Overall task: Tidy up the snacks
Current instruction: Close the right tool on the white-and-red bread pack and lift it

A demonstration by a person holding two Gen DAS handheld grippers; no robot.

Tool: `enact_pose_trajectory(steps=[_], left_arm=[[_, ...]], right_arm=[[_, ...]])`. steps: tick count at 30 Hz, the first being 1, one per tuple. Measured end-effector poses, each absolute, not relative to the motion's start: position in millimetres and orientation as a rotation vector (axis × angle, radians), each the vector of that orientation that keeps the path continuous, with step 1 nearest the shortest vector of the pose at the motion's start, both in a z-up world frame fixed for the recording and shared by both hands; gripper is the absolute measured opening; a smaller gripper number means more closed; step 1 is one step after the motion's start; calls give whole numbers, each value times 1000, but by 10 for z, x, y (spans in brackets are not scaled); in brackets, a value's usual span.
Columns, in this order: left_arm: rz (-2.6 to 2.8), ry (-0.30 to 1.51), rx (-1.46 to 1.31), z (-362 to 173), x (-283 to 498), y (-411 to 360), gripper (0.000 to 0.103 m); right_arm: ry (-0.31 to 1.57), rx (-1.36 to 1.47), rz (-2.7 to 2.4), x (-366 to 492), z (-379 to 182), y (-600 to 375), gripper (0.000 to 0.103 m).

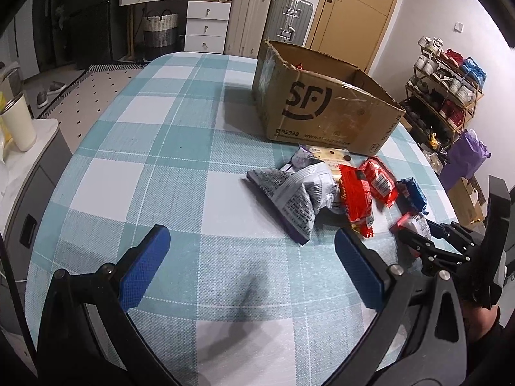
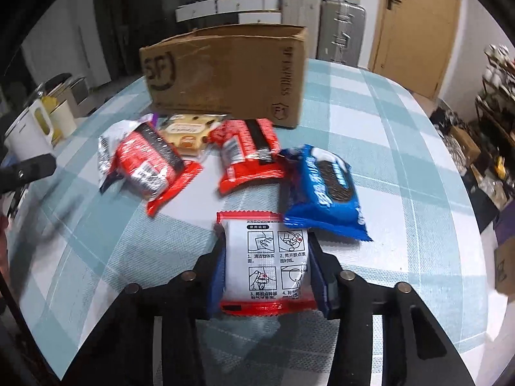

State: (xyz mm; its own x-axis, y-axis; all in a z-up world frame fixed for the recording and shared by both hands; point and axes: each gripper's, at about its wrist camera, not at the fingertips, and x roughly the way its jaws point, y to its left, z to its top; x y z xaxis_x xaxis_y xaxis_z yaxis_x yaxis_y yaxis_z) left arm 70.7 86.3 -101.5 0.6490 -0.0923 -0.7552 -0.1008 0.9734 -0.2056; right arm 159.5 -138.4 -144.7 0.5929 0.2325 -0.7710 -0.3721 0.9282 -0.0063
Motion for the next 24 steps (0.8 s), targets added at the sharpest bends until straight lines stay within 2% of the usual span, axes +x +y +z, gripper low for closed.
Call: enact_pose_trajectory(steps=[24], left_arm=[[-37,914,-167,-1151,1028,785,102]], right_arm=[[825,-49,407,1399,-1308,-1514,43]])
